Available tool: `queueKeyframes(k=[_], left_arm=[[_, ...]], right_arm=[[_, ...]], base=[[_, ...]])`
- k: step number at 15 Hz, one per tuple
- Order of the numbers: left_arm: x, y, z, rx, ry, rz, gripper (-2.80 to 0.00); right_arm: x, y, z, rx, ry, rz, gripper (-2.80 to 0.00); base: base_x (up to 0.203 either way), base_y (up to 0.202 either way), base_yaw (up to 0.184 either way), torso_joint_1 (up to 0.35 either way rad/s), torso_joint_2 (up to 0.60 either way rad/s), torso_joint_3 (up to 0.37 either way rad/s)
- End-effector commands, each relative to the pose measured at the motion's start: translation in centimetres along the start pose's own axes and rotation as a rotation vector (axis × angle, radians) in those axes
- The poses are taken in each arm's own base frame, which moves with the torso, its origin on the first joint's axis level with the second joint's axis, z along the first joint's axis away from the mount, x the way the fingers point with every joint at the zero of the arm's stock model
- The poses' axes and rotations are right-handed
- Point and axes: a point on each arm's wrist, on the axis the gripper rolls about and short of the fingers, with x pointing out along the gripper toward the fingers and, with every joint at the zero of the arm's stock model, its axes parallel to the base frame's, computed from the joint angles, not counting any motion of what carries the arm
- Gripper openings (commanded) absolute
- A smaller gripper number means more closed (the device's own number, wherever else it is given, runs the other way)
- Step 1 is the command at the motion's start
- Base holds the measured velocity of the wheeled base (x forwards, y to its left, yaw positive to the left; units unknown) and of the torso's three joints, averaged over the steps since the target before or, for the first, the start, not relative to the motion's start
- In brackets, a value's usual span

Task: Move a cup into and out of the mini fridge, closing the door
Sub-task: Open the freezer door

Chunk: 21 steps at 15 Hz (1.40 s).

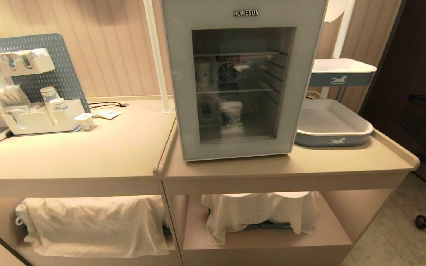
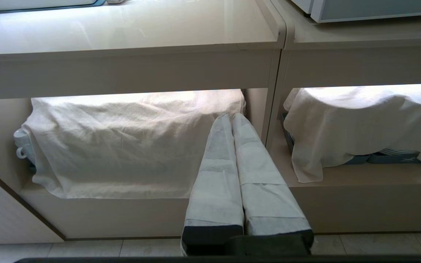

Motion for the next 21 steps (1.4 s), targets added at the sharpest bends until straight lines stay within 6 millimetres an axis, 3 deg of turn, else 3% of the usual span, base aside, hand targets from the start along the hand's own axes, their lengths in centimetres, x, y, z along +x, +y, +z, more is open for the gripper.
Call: queueKeyframes(k=[1, 4, 21], left_arm=[[0.02, 0.0, -0.04, 0.001, 0.003, 0.001, -2.8], [0.02, 0.0, -0.04, 0.0, 0.003, 0.001, -2.8], [0.0, -0.03, 0.02, 0.02, -0.003, -0.011, -2.8]], right_arm=[[0.16, 0.04, -0.54, 0.007, 0.022, -0.001, -2.8], [0.15, 0.05, -0.49, -0.039, 0.018, 0.006, -2.8], [0.16, 0.03, -0.51, 0.048, 0.023, -0.008, -2.8]], base=[[0.0, 0.0, 0.0, 0.0, 0.0, 0.0], [0.0, 0.0, 0.0, 0.0, 0.0, 0.0], [0.0, 0.0, 0.0, 0.0, 0.0, 0.0]])
